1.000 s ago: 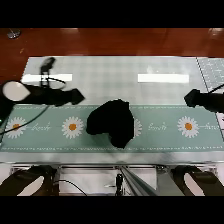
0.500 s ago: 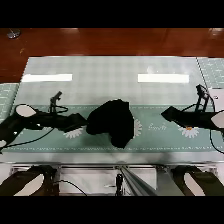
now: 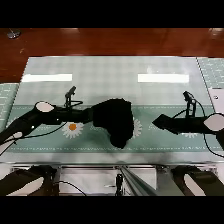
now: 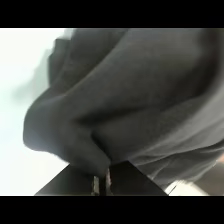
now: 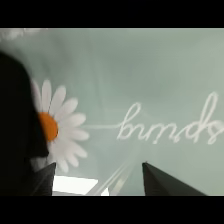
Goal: Fold the shirts.
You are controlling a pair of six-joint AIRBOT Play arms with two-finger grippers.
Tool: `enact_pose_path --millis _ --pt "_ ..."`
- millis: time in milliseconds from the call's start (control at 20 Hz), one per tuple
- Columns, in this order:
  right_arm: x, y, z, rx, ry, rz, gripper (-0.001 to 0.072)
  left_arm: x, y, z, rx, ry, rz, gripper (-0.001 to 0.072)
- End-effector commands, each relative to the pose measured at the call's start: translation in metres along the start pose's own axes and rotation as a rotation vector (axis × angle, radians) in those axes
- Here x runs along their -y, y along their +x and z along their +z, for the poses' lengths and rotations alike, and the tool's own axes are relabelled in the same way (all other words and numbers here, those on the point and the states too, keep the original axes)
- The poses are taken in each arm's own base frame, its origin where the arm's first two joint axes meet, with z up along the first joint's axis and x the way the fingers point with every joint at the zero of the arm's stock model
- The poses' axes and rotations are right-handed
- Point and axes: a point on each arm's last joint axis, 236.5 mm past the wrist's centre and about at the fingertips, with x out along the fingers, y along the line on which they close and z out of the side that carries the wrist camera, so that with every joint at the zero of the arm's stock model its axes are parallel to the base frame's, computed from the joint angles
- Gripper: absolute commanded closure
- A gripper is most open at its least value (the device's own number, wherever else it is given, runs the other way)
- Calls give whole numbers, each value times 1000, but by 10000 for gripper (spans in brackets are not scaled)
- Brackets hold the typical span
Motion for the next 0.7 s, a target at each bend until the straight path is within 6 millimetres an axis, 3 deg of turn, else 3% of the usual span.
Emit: enact_pose_path --millis 0,150,250,350,600,650 --pt "-21 11 -43 -145 -70 45 89 20 -13 29 47 26 -51 679" --pt "-66 37 -68 -208 -108 144 89 24 -14 30 46 34 -57 679" --pt "-104 52 -67 -173 -101 245 89 24 -14 29 42 34 -59 678" --pt "-128 63 -65 -152 -95 302 89 25 -14 29 41 34 -60 678" --pt "-129 98 -57 -196 -87 251 95 25 -14 28 36 35 -62 679" --pt "-130 103 -53 -196 -96 244 183 25 -14 28 37 34 -62 678"
